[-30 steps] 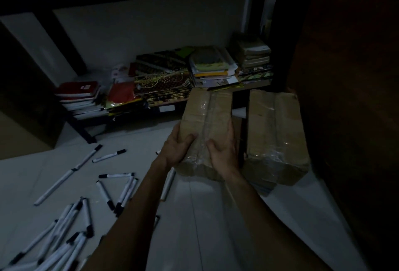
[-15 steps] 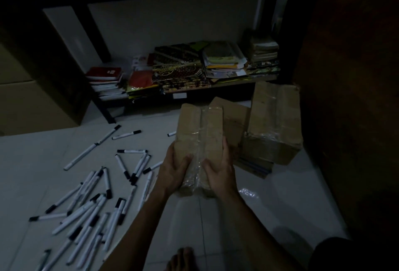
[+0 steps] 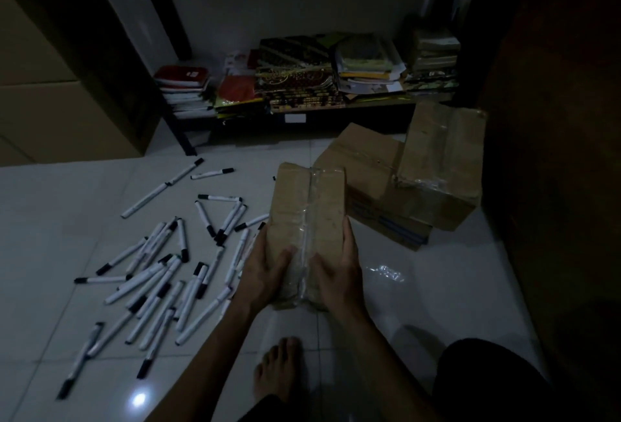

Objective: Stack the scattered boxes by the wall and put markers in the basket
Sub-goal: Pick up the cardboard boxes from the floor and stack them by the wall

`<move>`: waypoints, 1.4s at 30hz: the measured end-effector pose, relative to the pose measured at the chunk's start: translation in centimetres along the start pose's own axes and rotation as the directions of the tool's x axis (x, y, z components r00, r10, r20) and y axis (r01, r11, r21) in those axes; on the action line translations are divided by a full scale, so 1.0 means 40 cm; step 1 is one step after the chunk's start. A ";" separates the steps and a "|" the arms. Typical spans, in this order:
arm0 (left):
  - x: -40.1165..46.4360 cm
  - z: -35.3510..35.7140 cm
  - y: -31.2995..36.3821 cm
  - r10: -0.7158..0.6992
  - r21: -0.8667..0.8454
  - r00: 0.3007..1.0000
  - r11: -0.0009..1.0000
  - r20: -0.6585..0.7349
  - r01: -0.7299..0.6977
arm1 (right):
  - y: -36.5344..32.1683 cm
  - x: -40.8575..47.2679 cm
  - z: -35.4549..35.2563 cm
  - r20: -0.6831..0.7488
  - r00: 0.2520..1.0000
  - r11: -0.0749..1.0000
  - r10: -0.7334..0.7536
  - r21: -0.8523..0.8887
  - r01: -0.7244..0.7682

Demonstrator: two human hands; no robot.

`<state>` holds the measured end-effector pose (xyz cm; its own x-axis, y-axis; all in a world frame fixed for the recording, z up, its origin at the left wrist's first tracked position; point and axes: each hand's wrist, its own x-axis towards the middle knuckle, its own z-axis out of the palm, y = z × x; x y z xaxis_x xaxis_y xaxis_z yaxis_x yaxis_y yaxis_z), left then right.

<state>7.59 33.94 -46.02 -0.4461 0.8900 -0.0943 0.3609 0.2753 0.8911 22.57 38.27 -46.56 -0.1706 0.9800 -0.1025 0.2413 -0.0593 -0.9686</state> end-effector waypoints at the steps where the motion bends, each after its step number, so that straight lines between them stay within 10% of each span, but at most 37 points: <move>1: -0.011 -0.006 -0.001 -0.014 0.019 1.000 1.000 0.007 0.013 | 0.001 -0.014 -0.001 0.010 1.000 1.000 0.018 0.005 -0.018; 23: -0.086 0.086 -0.200 -0.163 0.045 0.973 0.986 0.163 0.158 | 0.224 -0.088 0.047 -0.045 0.976 0.966 0.215 -0.137 -0.219; 30: -0.079 0.079 -0.173 -0.108 0.134 0.976 0.987 0.189 0.084 | 0.211 -0.075 -0.003 0.043 0.977 0.965 0.209 -0.169 -0.199; 42: 0.040 0.133 0.170 0.185 0.111 0.949 0.969 0.255 -0.219 | -0.018 -0.004 -0.272 -0.273 0.949 0.986 0.156 -0.011 -0.165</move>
<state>13.68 39.15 -42.47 -0.1478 0.9883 -0.0378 0.5388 0.1125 0.8349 32.81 40.22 -43.38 0.1365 0.9730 -0.1864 0.2765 -0.2181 -0.9359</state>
